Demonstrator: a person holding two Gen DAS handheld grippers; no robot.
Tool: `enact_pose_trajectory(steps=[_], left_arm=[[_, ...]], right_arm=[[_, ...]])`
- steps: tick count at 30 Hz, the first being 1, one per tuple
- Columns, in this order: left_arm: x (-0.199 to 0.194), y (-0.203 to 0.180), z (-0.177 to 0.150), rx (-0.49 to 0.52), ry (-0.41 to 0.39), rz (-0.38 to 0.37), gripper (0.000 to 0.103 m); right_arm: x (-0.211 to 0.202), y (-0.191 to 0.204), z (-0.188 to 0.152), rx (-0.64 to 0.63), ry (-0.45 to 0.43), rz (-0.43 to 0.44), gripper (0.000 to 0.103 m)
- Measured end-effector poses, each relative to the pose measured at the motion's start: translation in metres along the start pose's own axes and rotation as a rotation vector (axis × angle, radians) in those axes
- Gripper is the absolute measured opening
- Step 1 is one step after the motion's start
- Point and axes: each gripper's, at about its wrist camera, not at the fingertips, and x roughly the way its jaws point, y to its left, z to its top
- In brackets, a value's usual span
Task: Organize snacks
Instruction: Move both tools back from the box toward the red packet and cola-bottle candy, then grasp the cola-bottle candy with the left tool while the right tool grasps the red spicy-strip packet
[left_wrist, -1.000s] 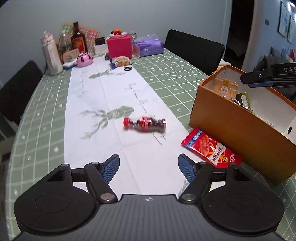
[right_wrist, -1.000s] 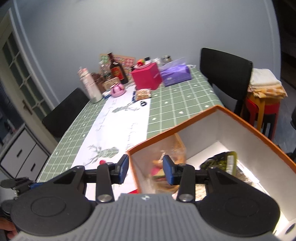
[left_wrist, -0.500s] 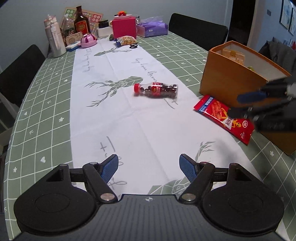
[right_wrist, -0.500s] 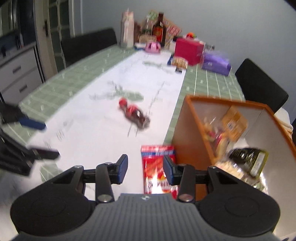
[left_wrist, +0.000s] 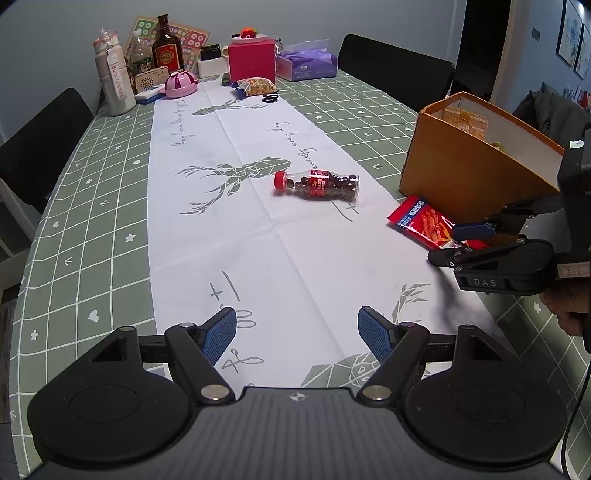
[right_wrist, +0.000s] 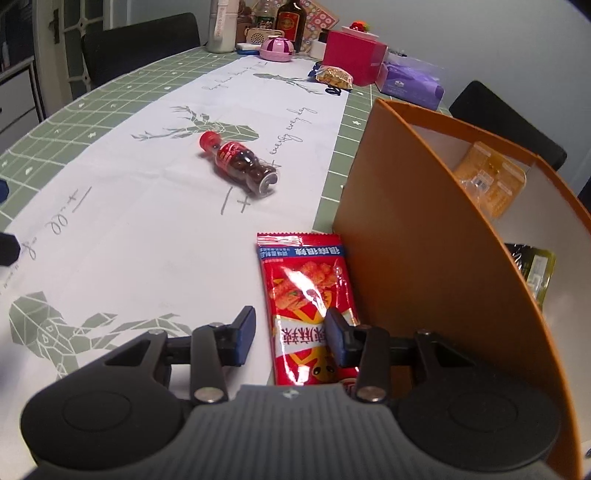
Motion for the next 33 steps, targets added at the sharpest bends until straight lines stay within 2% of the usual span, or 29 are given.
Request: enact_pose_trajectory(steps=[4, 5, 8, 10, 11, 12, 14, 16, 17, 18, 21, 25, 28, 33], left_arm=[[-0.001, 0.000, 0.001, -0.010, -0.001, -0.005, 0.088], [-0.001, 0.000, 0.000, -0.009, -0.002, -0.004, 0.088], [0.000, 0.001, 0.001, -0.011, 0.000, -0.002, 0.088], [0.001, 0.001, 0.002, -0.018, 0.000, 0.001, 0.088], [0.001, 0.002, 0.003, -0.025, -0.002, 0.000, 0.088], [0.001, 0.002, 0.005, -0.033, -0.004, -0.003, 0.088], [0.000, 0.002, 0.007, -0.044, -0.012, -0.010, 0.088], [0.000, 0.002, 0.009, -0.050, -0.017, -0.013, 0.088], [0.001, 0.001, 0.010, -0.055, -0.017, -0.015, 0.089], [0.003, 0.001, 0.012, -0.058, -0.016, -0.016, 0.089], [0.011, -0.002, 0.015, -0.061, -0.006, -0.012, 0.089], [0.023, -0.005, 0.022, -0.046, 0.003, -0.006, 0.089], [0.031, -0.011, 0.030, 0.046, -0.006, -0.026, 0.089], [0.053, -0.026, 0.046, 0.328, -0.020, -0.015, 0.089]], right_arm=[[-0.009, -0.001, 0.000, 0.053, 0.038, 0.249, 0.042], [-0.012, 0.002, 0.000, 0.052, 0.050, 0.271, 0.040], [-0.024, 0.018, -0.003, -0.019, 0.014, 0.222, 0.040], [-0.026, 0.025, -0.003, -0.063, -0.017, 0.183, 0.054], [-0.027, 0.028, -0.004, -0.078, -0.034, 0.168, 0.067], [-0.026, 0.028, -0.004, -0.090, -0.052, 0.149, 0.071], [-0.021, 0.030, -0.004, -0.105, -0.050, 0.123, 0.071], [-0.014, 0.025, -0.006, -0.078, -0.004, 0.136, 0.071], [-0.010, 0.021, -0.007, -0.058, 0.022, 0.148, 0.068], [-0.007, 0.019, -0.009, -0.053, 0.039, 0.143, 0.062], [-0.011, 0.015, -0.011, -0.061, 0.048, 0.145, 0.048], [-0.021, 0.008, -0.020, -0.076, 0.077, 0.168, 0.047], [-0.035, 0.006, -0.034, -0.129, 0.101, 0.204, 0.047], [-0.051, 0.000, -0.054, -0.183, 0.111, 0.238, 0.048]])
